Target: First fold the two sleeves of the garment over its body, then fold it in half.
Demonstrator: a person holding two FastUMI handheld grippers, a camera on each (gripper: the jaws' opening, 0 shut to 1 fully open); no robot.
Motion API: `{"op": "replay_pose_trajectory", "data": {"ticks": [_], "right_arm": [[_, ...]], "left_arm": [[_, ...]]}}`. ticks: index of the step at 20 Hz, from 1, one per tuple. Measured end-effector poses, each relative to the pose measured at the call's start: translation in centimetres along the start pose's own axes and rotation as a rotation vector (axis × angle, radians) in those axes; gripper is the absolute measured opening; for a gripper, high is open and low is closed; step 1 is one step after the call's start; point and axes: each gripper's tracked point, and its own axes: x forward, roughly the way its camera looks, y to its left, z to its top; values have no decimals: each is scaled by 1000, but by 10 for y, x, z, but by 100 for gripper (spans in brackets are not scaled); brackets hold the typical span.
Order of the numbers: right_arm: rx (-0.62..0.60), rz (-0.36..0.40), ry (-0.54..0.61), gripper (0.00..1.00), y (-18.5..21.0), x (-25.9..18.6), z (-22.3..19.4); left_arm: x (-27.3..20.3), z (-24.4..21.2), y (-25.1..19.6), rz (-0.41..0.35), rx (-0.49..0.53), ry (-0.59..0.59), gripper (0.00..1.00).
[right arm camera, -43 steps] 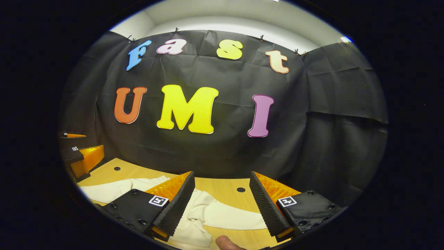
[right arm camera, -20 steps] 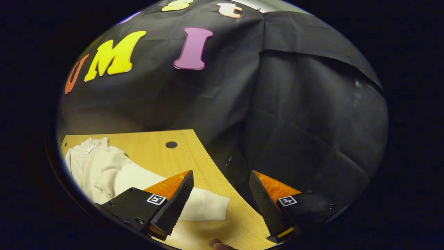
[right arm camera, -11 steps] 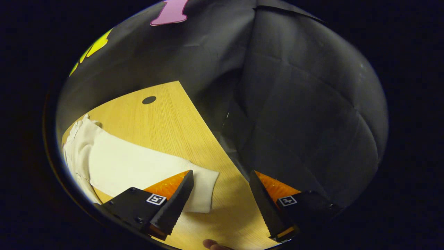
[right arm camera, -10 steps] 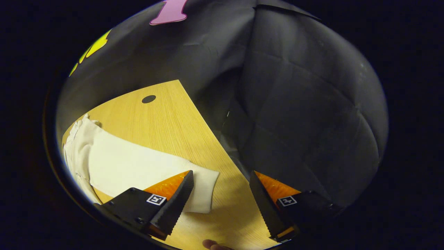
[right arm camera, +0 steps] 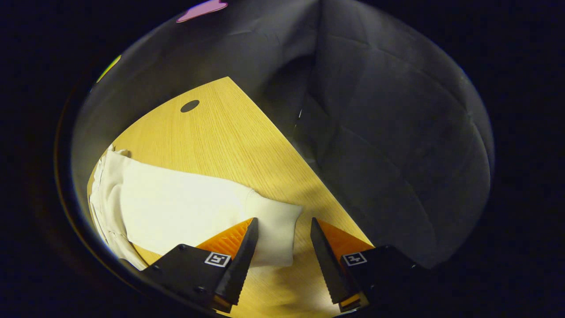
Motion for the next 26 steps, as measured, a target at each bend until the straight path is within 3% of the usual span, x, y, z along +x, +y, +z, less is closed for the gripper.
{"op": "replay_pose_trajectory", "data": {"ticks": [4,5,12,13,14,19,26], "right_arm": [[42,50,78,76,8,1,-3],[30,54,91,45,9,3,1],[-20,84,139,43,7,3,1],[18,82,146,46,7,4,1],[49,82,144,5,9,5,4],[38,104,114,5,10,-5,15],[34,158,22,0,33,-79,54]], "left_arm": [[12,-4,9,-24,-4,16,99],[15,-5,13,-27,-4,21,99],[23,-10,37,-38,-18,20,99],[23,-12,40,-42,-15,24,99],[24,-14,44,-39,-12,27,99],[26,-15,57,-47,-11,26,99],[37,-20,66,-91,-30,9,99]]}}
